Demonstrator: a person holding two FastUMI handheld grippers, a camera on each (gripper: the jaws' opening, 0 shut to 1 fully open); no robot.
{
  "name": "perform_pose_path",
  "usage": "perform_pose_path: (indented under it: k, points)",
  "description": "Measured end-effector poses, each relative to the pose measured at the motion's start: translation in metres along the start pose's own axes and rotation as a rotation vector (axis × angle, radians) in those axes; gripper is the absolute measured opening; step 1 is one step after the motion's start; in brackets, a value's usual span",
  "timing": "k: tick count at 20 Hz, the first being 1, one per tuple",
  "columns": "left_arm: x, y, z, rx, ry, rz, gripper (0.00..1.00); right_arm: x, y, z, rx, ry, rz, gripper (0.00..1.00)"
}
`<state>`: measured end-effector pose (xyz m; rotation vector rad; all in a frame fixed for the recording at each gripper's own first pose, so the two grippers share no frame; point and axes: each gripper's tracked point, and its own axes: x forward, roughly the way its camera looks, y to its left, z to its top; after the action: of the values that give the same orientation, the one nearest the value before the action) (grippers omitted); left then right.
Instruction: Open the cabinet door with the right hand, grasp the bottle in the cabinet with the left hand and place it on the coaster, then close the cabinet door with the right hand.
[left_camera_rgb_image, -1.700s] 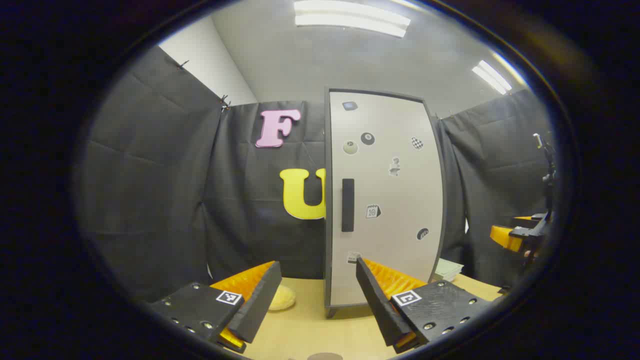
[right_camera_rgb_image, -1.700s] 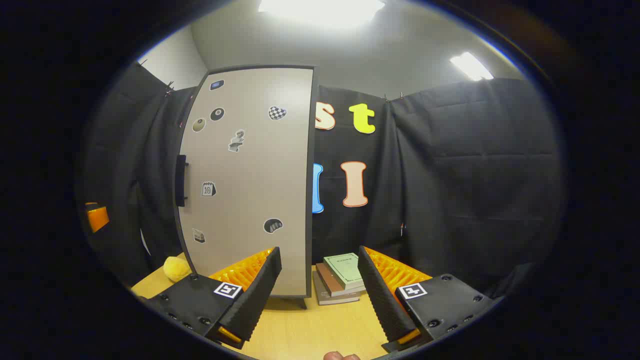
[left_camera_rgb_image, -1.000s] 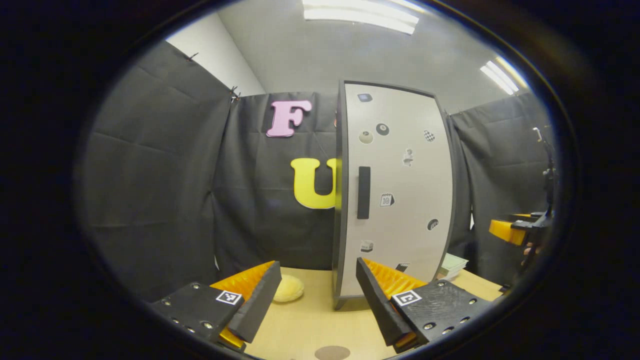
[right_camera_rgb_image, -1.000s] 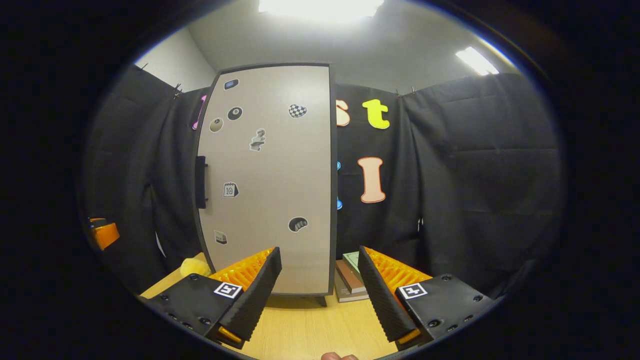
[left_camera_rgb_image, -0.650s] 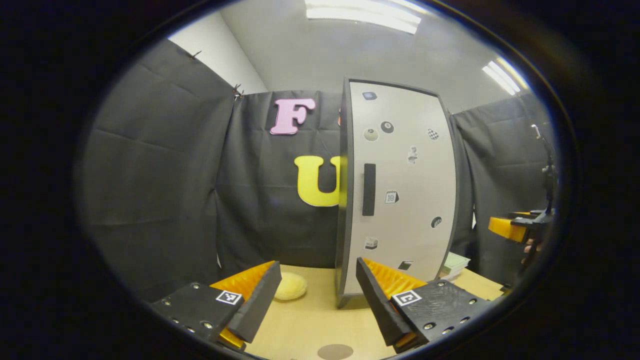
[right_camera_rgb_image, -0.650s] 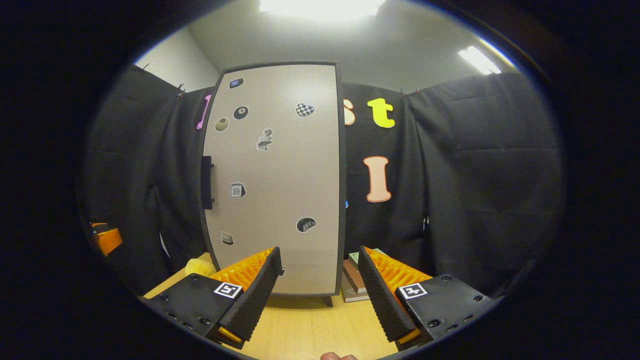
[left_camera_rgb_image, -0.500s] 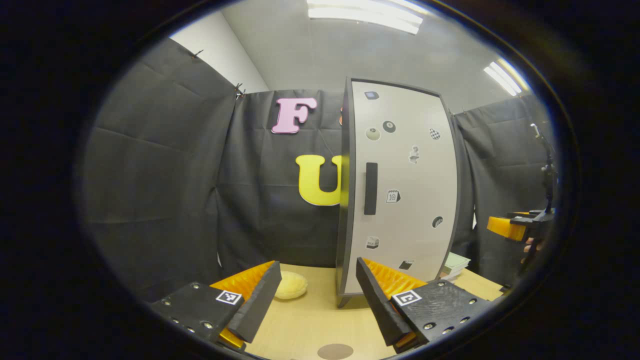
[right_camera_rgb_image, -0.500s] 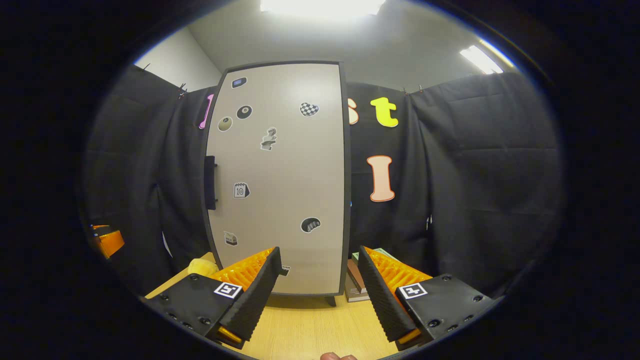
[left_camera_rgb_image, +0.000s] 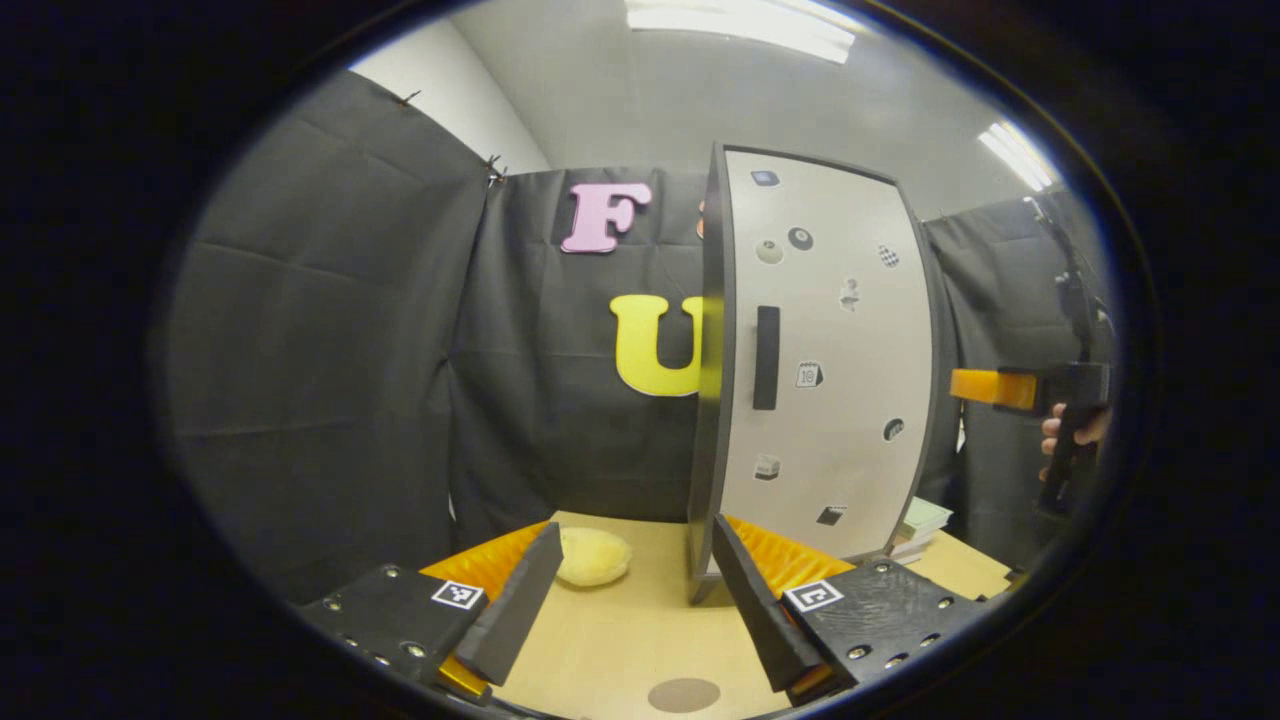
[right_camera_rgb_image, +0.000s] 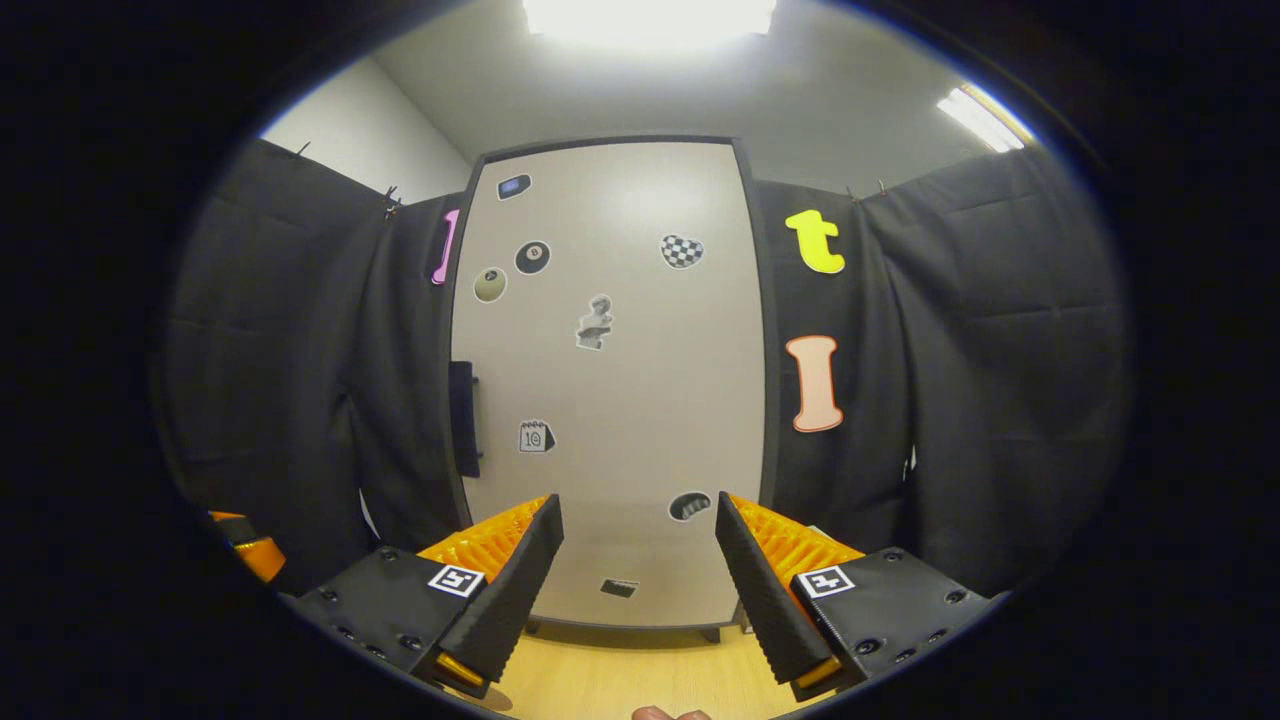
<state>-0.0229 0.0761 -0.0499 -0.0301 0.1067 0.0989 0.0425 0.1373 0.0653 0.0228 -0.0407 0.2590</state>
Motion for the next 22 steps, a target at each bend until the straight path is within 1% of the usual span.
perform_pose_path:
  k: [6,9,10,11,12,13,14,17,18,19,20,21,22]
  points:
    - [-0.006,0.032,-0.012,-0.024,0.020,0.062,0.93,0.053,0.071,0.031,-0.053,-0.037,0.108,0.98]
    - [-0.009,0.050,-0.018,-0.035,0.034,0.096,0.93,0.080,0.106,0.038,-0.071,-0.043,0.141,0.98]
    - [-0.010,0.056,-0.020,-0.037,0.037,0.108,0.89,0.089,0.116,0.037,-0.071,-0.040,0.151,0.97]
    - [-0.011,0.063,-0.021,-0.039,0.038,0.120,0.89,0.098,0.126,0.036,-0.068,-0.034,0.158,0.97]
    - [-0.013,0.070,-0.022,-0.042,0.039,0.133,0.93,0.107,0.134,0.034,-0.061,-0.028,0.166,0.98]
    - [-0.015,0.077,-0.022,-0.044,0.041,0.146,0.93,0.116,0.142,0.030,-0.055,-0.012,0.170,0.97]
    - [-0.017,0.085,-0.024,-0.047,0.046,0.161,0.89,0.124,0.149,0.025,-0.054,0.009,0.174,0.98]
    - [-0.020,0.107,-0.033,-0.062,0.066,0.211,0.89,0.147,0.160,0.013,-0.069,0.048,0.154,0.98]
    - [-0.023,0.110,-0.035,-0.069,0.073,0.224,0.93,0.153,0.162,0.010,-0.071,0.057,0.139,0.98]
    - [-0.024,0.116,-0.038,-0.076,0.079,0.236,0.89,0.157,0.163,0.007,-0.069,0.067,0.124,0.98]
    - [-0.025,0.124,-0.040,-0.081,0.085,0.246,0.93,0.162,0.165,0.004,-0.064,0.078,0.120,0.98]
    - [-0.026,0.131,-0.044,-0.086,0.091,0.255,0.89,0.163,0.167,0.003,-0.062,0.089,0.116,0.98]
    - [-0.027,0.135,-0.045,-0.090,0.098,0.261,0.89,0.165,0.169,0.001,-0.061,0.094,0.110,0.98]
